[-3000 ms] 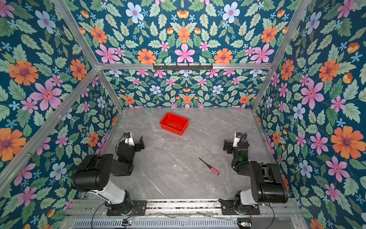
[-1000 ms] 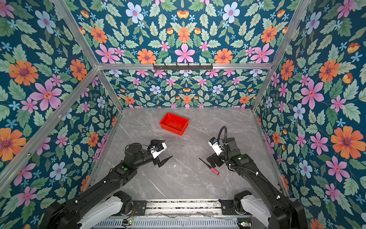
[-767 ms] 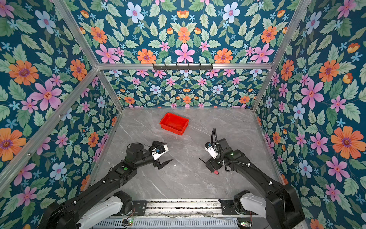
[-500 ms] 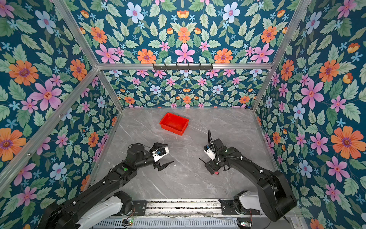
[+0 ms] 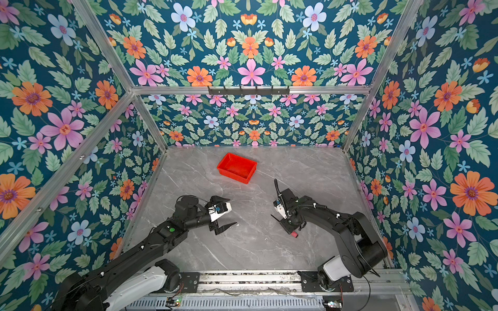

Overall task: Put the screwdriver in the bin
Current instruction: Pick up the screwdriver from the center of the table.

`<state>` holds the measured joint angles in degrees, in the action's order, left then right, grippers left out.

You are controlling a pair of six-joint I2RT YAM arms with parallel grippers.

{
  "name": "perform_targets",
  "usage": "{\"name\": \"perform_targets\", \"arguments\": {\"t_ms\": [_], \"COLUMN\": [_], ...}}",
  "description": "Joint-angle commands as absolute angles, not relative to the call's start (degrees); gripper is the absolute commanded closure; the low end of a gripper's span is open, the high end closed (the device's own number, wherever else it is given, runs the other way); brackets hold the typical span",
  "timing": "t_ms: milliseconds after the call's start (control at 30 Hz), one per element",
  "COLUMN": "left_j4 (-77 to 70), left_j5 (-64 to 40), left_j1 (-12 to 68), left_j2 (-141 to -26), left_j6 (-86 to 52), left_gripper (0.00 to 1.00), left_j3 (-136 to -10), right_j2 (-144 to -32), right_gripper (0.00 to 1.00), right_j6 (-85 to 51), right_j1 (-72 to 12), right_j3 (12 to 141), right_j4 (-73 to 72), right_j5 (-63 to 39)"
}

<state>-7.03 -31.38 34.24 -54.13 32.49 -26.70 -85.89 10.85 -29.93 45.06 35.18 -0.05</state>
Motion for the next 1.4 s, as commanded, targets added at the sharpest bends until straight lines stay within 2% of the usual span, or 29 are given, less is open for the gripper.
{"name": "perform_targets", "arguments": {"t_ms": [0, 233, 400, 700, 933, 1167, 1367], "left_j4": [-7.5, -7.6, -8.3, -9.7, -15.1, -27.0, -44.7], "left_j5": [-31.6, -31.1, -30.8, -30.2, -29.1, -24.8, -22.6], "left_j1": [34.3, 34.4, 34.4, 34.4, 34.4, 34.2, 34.2], "left_j2": [-53.8, -53.6, -53.2, -52.5, -53.1, -57.2, -65.5], "left_j6": [32.4, 32.4, 31.7, 29.9, 22.0, 4.2, -22.4], "left_gripper": [0.00, 0.00, 0.00, 0.00, 0.00, 0.00, 0.00], "left_j3": [-26.6, -26.3, -25.7, -24.6, -23.3, -22.7, -22.1], "right_j2": [-86.7, -88.2, -88.8, -86.2, -82.7, -80.7, -80.2], "right_gripper": [0.57, 0.78, 0.99, 1.00, 1.00, 1.00, 1.00], "right_j6": [10.8, 10.9, 10.8, 10.0, 8.8, 9.5, 11.7], "right_j1": [-30.3, -30.5, -30.5, -30.5, -30.5, -30.5, -30.5], "right_j3": [45.2, 45.6, 46.0, 46.7, 48.5, 50.9, 52.5], "right_j4": [37.2, 37.5, 37.7, 37.1, 36.5, 32.4, 25.1], "right_j5": [1.3, 1.3, 1.2, 1.0, 0.7, 0.8, -0.6]}}
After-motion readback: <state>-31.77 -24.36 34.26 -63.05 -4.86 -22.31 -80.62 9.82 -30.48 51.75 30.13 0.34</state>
